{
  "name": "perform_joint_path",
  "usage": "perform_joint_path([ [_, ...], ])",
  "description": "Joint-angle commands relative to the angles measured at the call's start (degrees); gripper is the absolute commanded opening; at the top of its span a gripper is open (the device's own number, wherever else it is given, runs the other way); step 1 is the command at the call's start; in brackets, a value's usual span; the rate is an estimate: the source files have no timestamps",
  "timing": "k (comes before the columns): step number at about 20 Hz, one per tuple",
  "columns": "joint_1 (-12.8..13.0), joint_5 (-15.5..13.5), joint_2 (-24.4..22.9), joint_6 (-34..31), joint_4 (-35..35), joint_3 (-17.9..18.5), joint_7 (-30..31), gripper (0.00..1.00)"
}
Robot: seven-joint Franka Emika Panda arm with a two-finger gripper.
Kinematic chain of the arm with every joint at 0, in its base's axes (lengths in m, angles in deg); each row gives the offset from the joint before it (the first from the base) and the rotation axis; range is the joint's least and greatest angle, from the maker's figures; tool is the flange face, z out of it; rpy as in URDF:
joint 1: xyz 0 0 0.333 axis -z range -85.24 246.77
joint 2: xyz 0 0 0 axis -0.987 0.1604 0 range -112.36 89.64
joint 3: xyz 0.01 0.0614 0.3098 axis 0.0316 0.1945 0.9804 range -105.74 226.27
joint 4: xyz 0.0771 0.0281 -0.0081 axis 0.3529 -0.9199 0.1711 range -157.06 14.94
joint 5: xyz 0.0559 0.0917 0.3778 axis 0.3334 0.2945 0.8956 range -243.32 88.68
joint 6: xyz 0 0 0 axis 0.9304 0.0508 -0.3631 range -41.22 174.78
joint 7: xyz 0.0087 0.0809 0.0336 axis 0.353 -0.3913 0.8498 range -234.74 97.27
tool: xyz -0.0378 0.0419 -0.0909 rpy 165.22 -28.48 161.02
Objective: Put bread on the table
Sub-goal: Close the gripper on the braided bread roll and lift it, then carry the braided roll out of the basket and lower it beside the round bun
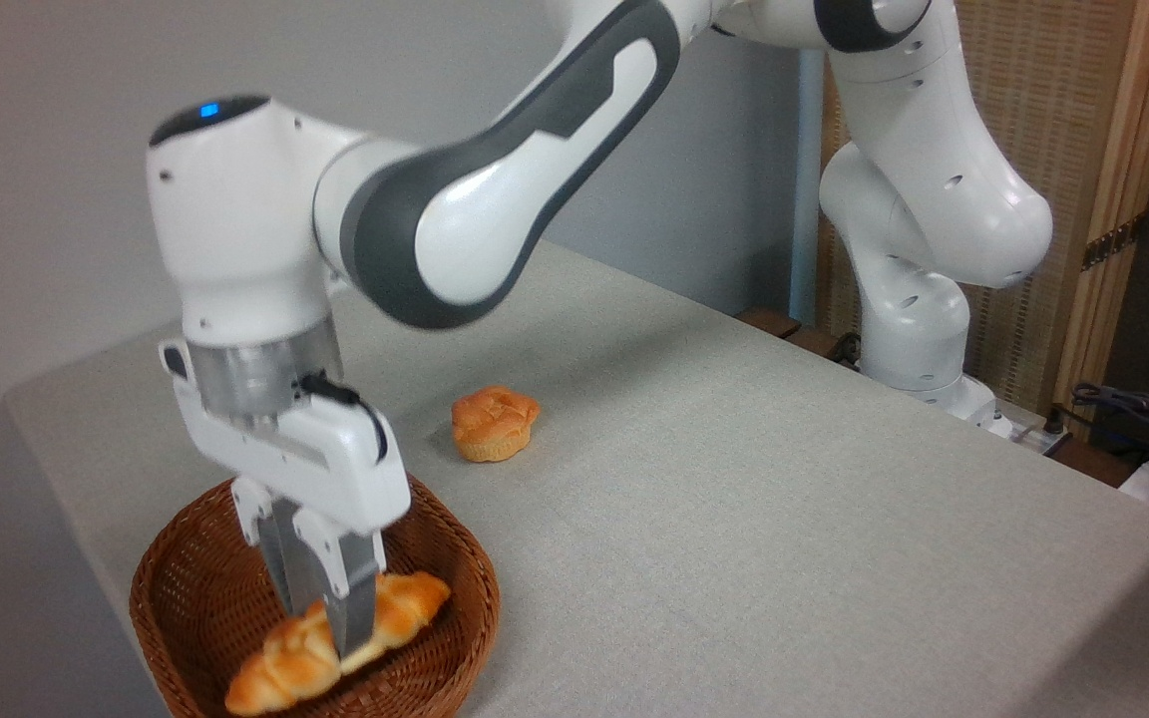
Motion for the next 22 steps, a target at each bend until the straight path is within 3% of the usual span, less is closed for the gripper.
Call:
perform_joint_path([
  [1, 0.00, -4.08, -6.24, -4.12, -0.51, 0.00, 0.71, 0.33],
  [4, 0.00, -6.54, -9.92, -7.80, -0.59, -0.09, 0.71, 0.34],
  [7, 0.18, -6.72, -13.35, -13.33, -1.99, -0.44, 0.10, 0.35],
  [10, 1.14, -6.63, -19.49, -20.80, -9.70, -1.41, -4.12, 0.36],
  [12, 1.41, -5.84, -23.71, -22.40, -15.93, -1.41, -4.83, 0.36],
  [15, 1.50, -5.23, -26.28, -22.23, -22.29, -1.41, -8.16, 0.36],
  [17, 1.41, -1.99, -26.37, -22.06, -26.24, -1.41, -9.66, 0.37],
  [22, 1.41, 0.75, -25.49, -15.21, -31.79, -1.32, -10.10, 0.55],
])
